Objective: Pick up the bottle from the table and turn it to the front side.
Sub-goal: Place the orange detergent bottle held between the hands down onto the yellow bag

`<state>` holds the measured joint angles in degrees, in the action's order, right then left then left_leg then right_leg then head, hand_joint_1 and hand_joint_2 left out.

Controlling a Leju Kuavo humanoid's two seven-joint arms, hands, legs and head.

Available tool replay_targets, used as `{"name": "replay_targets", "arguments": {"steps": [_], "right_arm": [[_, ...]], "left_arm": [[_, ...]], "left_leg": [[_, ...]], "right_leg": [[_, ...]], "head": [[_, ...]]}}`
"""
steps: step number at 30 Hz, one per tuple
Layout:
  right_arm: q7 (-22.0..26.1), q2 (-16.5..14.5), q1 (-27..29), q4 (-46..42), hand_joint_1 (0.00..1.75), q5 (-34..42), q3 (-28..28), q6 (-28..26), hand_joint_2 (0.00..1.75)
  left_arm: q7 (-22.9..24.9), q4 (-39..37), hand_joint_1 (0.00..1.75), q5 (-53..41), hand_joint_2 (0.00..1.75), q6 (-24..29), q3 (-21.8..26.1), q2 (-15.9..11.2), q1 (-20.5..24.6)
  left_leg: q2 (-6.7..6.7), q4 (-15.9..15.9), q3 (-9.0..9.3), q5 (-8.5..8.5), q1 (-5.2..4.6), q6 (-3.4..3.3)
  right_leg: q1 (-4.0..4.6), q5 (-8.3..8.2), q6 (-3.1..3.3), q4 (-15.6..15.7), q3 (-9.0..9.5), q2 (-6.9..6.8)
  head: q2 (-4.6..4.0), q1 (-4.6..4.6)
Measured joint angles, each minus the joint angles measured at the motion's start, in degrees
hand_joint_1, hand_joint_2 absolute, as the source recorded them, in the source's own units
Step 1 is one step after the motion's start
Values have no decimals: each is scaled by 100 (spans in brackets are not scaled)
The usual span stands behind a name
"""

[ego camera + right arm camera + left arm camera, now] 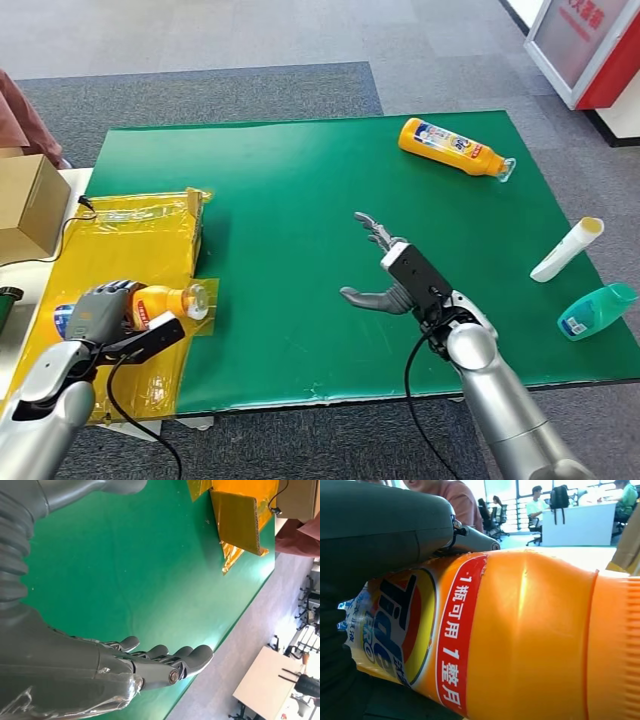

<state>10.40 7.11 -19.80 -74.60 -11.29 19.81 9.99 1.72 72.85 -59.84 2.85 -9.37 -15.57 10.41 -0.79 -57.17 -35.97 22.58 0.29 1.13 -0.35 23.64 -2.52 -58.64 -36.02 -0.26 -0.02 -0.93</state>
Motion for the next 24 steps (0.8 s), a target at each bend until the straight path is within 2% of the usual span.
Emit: {"name": "replay_targets", "arguments": {"steps": [15,16,19,20,24], "right_arm": [[23,-112,-88,117,0,-10,29,28,175],[26,-117,-92,121,0,-10,31,29,175],[38,-134,-104,127,0,-9,50,34,175],[42,-137,-107,127,0,-8,58,35,175],[49,-138,-109,127,0,-8,93,35,175]], "left_arm": [[90,-42,175,92,175,-198,-578,-17,480],[91,-45,164,103,175,-197,-600,-14,492],[133,-59,34,112,175,-186,-663,-3,524],[160,-68,0,109,175,-175,-687,0,532],[251,-115,0,55,175,-120,-752,8,540]], "left_leg": [[0,0,0,-1,0,1],[0,0,0,-1,0,1],[0,0,0,-1,0,1],[0,0,0,-1,0,1],[0,0,-1,-1,0,1]], "right_leg": [[0,-2,2,0,0,0],[0,-2,2,0,-1,0],[0,-2,2,0,-1,0],[0,-2,2,0,-1,0],[0,-2,2,0,-1,0]], "head": [[0,0],[0,1],[0,0],[0,-1],[0,-1]]}}
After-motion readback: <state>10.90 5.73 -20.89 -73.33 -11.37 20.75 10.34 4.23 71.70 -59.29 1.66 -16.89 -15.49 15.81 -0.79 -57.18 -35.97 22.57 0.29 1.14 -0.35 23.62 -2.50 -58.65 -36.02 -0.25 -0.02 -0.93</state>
